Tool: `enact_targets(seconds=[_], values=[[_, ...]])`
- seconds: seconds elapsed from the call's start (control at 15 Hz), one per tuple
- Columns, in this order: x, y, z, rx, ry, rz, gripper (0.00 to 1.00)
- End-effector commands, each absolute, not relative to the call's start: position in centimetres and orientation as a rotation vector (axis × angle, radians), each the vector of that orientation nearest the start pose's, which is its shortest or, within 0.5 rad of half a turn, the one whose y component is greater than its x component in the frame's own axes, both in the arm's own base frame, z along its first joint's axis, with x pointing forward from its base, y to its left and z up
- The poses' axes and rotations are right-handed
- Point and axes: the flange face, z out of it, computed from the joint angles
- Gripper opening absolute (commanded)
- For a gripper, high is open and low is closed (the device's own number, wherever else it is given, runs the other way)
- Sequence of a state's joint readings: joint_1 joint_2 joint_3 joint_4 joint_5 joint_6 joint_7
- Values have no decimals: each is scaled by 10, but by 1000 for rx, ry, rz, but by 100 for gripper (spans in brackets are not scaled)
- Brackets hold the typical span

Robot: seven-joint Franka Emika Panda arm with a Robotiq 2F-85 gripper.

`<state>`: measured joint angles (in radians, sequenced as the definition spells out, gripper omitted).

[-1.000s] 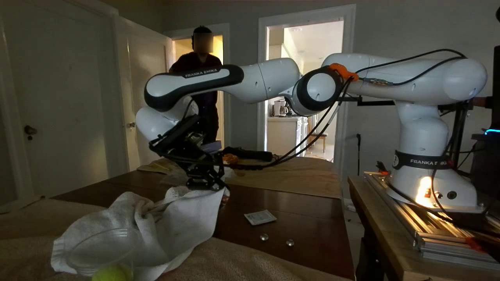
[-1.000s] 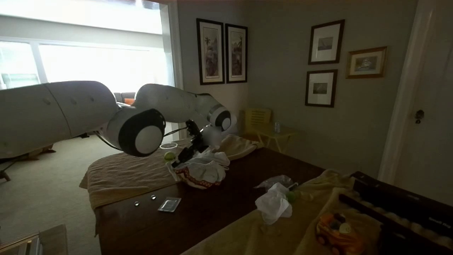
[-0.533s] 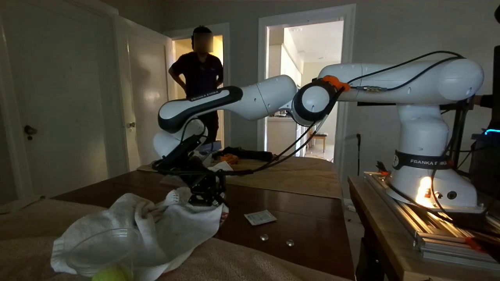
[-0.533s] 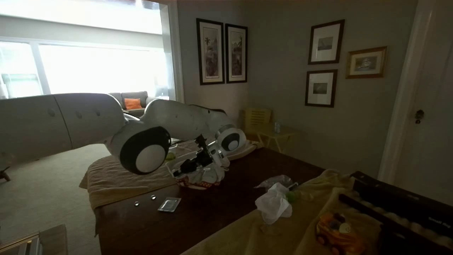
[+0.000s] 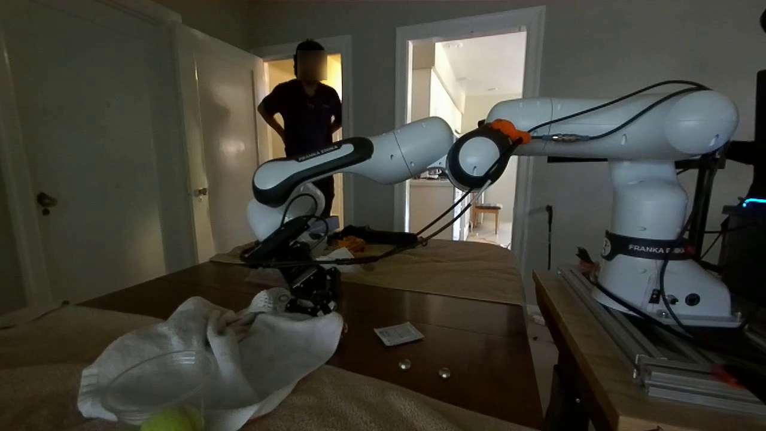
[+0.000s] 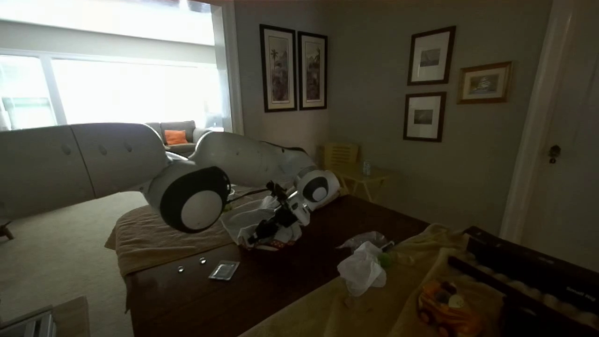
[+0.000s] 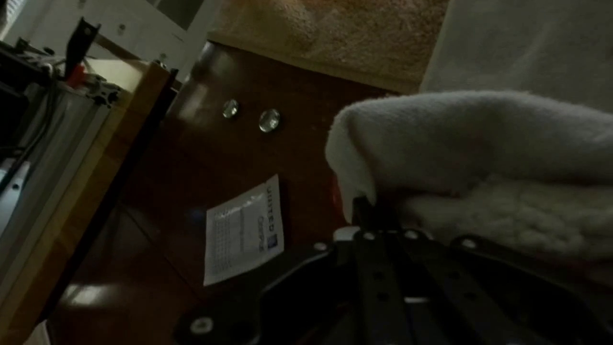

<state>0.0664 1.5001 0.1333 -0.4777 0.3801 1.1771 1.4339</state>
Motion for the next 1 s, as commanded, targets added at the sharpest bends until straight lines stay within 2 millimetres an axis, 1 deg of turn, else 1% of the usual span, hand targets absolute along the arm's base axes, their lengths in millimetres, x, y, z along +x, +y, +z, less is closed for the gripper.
enact_targets(seconds=[0.0,0.2,0.47,0.67,0.87,0.93], values=[[700,138,102,-2534,1660,1283,1],[708,140,131,-2679,1550,1160,1],[713,149,184,-2891,1476,993,1],[715,164,222,-3008,1365,876,1],[714,183,254,-3054,1268,807,1],[714,189,261,-3057,1236,797,1]])
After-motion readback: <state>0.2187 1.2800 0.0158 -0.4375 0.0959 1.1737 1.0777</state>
